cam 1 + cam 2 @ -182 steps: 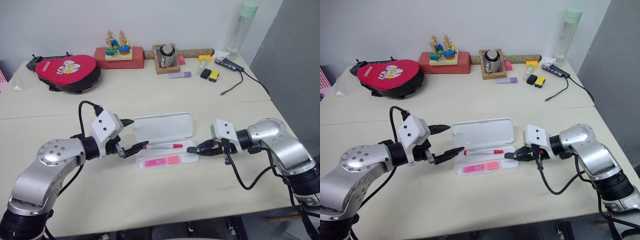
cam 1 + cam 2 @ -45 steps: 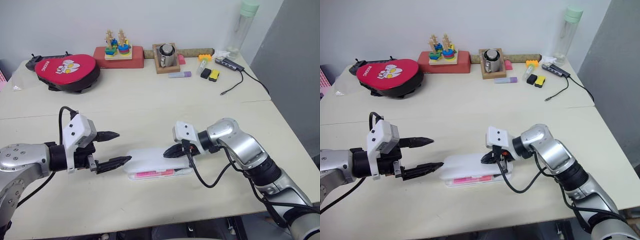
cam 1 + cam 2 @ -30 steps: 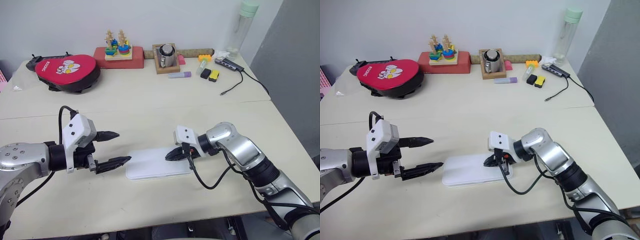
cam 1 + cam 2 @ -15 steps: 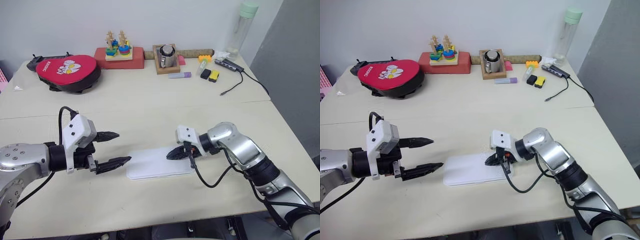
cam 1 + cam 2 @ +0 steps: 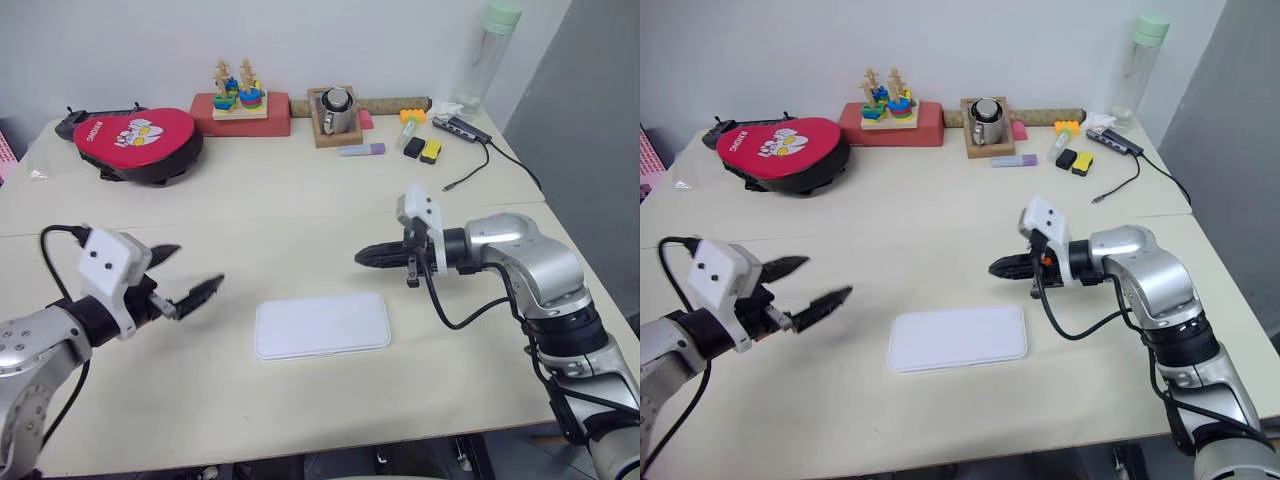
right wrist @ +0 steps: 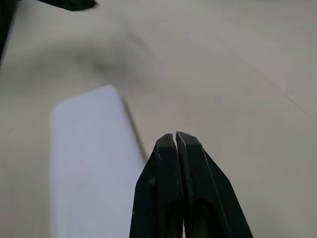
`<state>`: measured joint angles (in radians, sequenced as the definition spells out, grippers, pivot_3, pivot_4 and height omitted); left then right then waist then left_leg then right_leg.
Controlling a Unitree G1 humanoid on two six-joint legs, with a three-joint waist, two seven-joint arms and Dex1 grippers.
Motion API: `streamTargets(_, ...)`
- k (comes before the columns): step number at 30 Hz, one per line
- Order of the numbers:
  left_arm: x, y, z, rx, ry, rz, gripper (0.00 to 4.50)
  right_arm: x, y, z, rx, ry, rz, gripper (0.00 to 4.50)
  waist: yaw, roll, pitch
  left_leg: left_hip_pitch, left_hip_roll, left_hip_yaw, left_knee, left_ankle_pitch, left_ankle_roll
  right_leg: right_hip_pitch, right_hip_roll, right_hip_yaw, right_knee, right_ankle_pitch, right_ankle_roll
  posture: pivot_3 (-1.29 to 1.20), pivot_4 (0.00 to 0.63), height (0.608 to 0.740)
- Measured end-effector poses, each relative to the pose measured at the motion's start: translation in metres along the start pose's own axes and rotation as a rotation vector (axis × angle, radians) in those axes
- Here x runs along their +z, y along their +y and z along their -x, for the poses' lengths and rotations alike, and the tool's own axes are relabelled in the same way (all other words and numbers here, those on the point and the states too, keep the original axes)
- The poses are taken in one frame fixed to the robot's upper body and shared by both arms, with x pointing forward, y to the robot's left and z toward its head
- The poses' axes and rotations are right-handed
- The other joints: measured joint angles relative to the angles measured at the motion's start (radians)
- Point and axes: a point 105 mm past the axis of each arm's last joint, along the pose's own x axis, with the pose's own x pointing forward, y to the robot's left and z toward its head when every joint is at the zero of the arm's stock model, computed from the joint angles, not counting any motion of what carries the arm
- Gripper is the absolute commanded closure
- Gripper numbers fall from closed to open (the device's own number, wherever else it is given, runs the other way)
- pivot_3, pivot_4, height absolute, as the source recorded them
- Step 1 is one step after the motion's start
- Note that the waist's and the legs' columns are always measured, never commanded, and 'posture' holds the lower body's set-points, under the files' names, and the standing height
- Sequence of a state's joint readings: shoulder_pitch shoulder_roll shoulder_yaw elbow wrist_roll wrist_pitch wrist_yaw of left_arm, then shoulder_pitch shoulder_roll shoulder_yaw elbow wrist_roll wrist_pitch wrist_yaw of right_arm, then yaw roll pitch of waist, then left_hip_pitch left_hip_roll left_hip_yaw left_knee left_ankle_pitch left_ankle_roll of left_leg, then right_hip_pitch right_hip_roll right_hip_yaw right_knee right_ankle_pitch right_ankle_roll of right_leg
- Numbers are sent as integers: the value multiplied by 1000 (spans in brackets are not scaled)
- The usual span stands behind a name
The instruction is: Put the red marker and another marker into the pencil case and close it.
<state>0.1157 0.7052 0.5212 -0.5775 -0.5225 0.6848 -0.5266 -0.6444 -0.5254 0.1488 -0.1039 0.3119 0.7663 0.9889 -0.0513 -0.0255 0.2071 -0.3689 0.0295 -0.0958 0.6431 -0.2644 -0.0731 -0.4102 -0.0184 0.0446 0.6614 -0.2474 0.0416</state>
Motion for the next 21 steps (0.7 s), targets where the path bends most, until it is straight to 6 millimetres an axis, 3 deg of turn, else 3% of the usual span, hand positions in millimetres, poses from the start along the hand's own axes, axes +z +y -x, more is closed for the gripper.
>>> streamTargets(2, -10, 6, 2, 74, 24, 0, 0, -11, -15, 4, -111, 9, -34, 4443, 0, 0, 0, 0, 0, 0, 0, 0, 0, -1, 0, 1, 0, 0, 0, 0, 150, 740)
streamTargets(6, -18, 14, 4, 197, 18, 22, 0, -14, -27, 9, -210, -27, -75, 4443, -1, 0, 0, 1, 0, 0, 0, 0, 0, 0, 0, 1, 1, 0, 0, 0, 150, 740)
streamTargets(10, -50, 24, 6, 360, 55, 102, 0, -41, -42, 7, -337, -38, -143, 4443, -1, -1, 0, 1, 0, 1, 0, 0, 0, 1, 0, 1, 1, 0, 0, 0, 150, 740)
streamTargets(12, -60, 25, 7, 394, 71, 115, 0, -54, -44, 6, -377, -29, -175, 4443, 0, -1, 0, 1, 0, 0, 1, 0, 0, 1, 0, 1, 1, 0, 0, 0, 150, 740)
streamTargets(21, -73, 18, 8, 430, 72, 164, 0, -77, -40, 16, -558, -33, -204, 4443, 1, -1, 0, 1, 0, 0, 0, 0, 0, 1, 0, 1, 1, 0, 0, 0, 150, 740)
